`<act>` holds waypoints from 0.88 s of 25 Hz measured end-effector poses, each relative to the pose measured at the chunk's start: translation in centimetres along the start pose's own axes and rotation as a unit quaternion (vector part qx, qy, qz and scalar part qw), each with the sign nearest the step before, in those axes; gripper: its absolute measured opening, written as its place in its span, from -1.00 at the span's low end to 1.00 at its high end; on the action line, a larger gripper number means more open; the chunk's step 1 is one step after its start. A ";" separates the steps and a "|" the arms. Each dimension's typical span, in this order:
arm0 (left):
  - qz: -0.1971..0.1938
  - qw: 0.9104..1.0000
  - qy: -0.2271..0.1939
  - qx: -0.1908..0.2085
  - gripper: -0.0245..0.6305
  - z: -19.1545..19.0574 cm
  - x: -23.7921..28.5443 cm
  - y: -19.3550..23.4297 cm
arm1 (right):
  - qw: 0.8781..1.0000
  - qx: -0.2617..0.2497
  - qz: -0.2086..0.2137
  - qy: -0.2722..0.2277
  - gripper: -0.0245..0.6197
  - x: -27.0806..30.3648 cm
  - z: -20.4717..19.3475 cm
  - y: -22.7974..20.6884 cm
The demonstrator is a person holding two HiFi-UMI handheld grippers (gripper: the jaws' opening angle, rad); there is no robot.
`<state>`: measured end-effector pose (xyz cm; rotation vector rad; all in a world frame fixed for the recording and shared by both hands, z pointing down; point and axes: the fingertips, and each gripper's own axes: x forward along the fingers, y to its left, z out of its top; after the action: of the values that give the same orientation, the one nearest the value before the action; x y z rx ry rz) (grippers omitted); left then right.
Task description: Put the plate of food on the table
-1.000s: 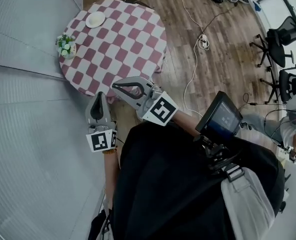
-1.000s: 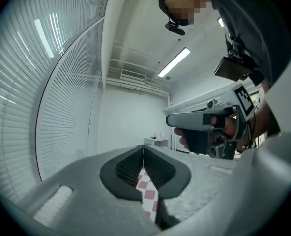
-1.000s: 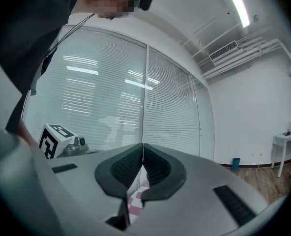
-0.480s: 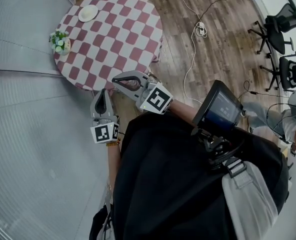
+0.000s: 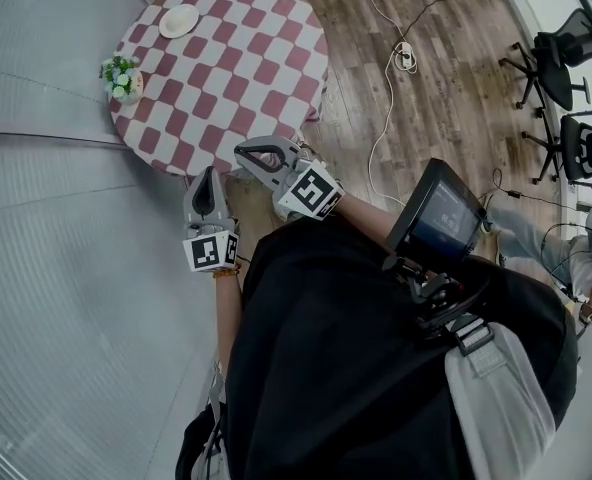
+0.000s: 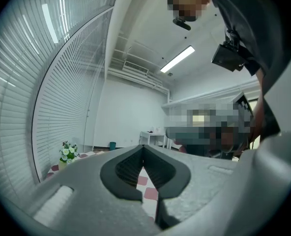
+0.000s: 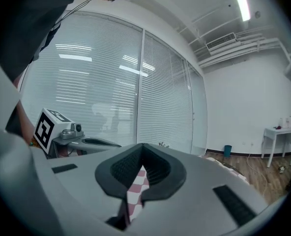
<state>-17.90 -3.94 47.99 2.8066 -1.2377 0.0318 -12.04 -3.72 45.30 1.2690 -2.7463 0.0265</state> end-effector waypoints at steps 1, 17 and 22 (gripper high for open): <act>0.003 1.000 0.000 -0.002 -0.91 -0.1 0.1 0.2 | 1.000 0.004 -0.001 0.002 -0.89 0.0 -0.2 -0.1; -0.012 1.000 0.012 -0.011 -0.91 -1.2 0.5 -1.2 | 1.000 0.011 -0.002 0.007 -0.90 -0.6 -0.5 -0.1; -0.007 1.000 0.014 -0.014 -0.91 -1.6 0.2 -0.9 | 1.000 0.012 0.004 0.010 -0.90 -0.5 -0.7 0.2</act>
<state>-17.07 -3.39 49.54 2.7810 -1.2045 0.0523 -11.86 -3.18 45.92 1.2572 -2.7426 0.0725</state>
